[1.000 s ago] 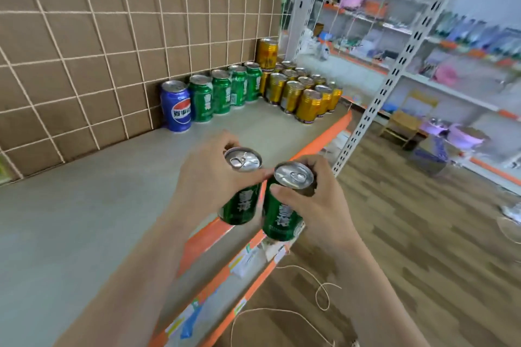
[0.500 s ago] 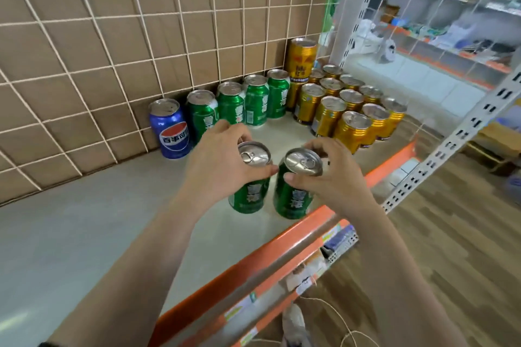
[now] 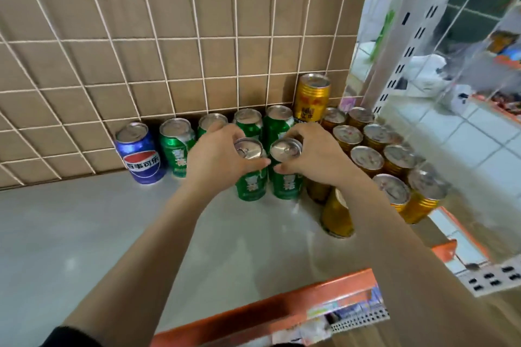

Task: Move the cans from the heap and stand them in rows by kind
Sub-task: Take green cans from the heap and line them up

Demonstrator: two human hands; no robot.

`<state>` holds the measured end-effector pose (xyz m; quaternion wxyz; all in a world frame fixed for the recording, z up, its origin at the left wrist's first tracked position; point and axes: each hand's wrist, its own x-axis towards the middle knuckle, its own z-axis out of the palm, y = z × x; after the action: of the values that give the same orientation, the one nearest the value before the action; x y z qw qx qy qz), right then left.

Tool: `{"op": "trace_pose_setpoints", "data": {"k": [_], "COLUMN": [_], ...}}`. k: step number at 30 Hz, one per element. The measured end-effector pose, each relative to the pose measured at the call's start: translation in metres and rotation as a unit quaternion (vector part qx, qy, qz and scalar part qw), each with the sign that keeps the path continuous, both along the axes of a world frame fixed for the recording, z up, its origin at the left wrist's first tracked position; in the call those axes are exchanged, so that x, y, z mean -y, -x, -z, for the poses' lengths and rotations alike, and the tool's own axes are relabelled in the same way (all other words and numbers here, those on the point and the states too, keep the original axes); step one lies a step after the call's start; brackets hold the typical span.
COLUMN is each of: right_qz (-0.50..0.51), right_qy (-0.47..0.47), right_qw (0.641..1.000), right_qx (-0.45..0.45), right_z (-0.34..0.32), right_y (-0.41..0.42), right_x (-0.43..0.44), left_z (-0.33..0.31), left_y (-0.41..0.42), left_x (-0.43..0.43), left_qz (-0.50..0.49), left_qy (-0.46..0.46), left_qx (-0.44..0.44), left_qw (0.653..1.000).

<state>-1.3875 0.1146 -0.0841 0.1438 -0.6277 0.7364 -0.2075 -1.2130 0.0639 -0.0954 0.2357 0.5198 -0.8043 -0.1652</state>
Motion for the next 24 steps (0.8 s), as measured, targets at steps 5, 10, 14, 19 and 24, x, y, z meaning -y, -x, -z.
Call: {"op": "trace_pose_setpoints", "data": {"k": [5, 10, 14, 19, 24], "right_qz": [-0.031, -0.049, -0.064, -0.065, -0.067], "right_qy": [-0.009, -0.017, -0.019, -0.036, -0.034], "right_qw": [0.999, 0.998, 0.998, 0.997, 0.997], "right_qx": [0.025, 0.039, 0.021, 0.001, -0.032], "right_z": [0.000, 0.005, 0.004, 0.005, 0.009], "right_y": [0.022, 0.032, 0.037, 0.034, 0.027], "right_x": [0.022, 0.034, 0.039, 0.040, 0.034], "left_z": [-0.002, 0.001, 0.002, 0.001, 0.010], "left_y": [0.024, 0.036, 0.039, 0.039, 0.040], "left_x": [0.015, 0.023, 0.023, 0.021, 0.014], "left_qz": [-0.031, -0.053, -0.058, -0.033, -0.036], "left_qy": [-0.002, -0.027, -0.043, -0.066, -0.059], "left_qx": [0.004, 0.035, 0.036, 0.031, 0.005], "left_qw": [1.000, 0.998, 0.997, 0.997, 0.998]}}
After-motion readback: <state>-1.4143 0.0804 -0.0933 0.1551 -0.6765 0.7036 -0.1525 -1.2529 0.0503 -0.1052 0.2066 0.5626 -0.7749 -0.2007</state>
